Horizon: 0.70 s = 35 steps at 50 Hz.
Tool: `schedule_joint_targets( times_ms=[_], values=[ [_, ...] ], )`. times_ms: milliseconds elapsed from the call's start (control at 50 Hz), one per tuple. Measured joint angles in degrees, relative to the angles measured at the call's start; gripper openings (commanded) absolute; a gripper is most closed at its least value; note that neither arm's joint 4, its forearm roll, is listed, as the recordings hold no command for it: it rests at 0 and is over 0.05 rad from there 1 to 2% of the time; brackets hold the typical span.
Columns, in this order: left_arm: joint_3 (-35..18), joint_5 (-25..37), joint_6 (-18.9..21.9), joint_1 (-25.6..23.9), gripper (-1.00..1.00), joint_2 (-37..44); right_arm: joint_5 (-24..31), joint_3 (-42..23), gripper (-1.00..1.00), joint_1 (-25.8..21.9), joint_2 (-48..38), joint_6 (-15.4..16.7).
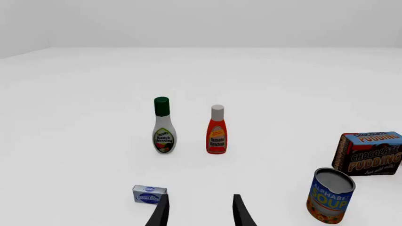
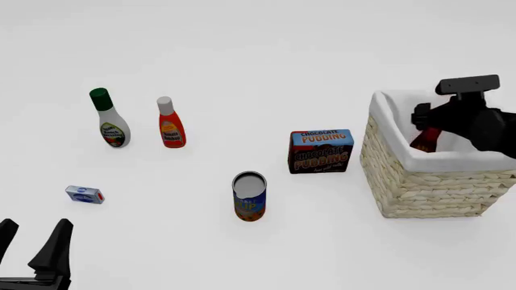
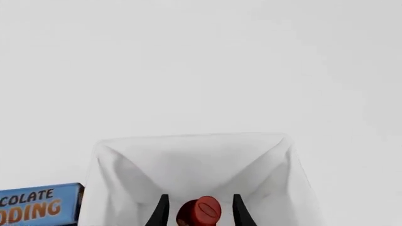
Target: Pick the bbq sauce and place it in the basket.
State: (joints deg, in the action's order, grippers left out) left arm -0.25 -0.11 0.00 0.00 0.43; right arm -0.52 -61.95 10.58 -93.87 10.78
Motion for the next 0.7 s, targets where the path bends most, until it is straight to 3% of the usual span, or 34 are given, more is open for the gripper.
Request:
schedule_joint_targets(
  times_ms=[700],
  values=[
    [0.0, 0.0, 0.0, 0.0, 1.0, 0.0, 7.4, -4.1, 1.0, -1.8, 10.0, 1.4]
  ],
)
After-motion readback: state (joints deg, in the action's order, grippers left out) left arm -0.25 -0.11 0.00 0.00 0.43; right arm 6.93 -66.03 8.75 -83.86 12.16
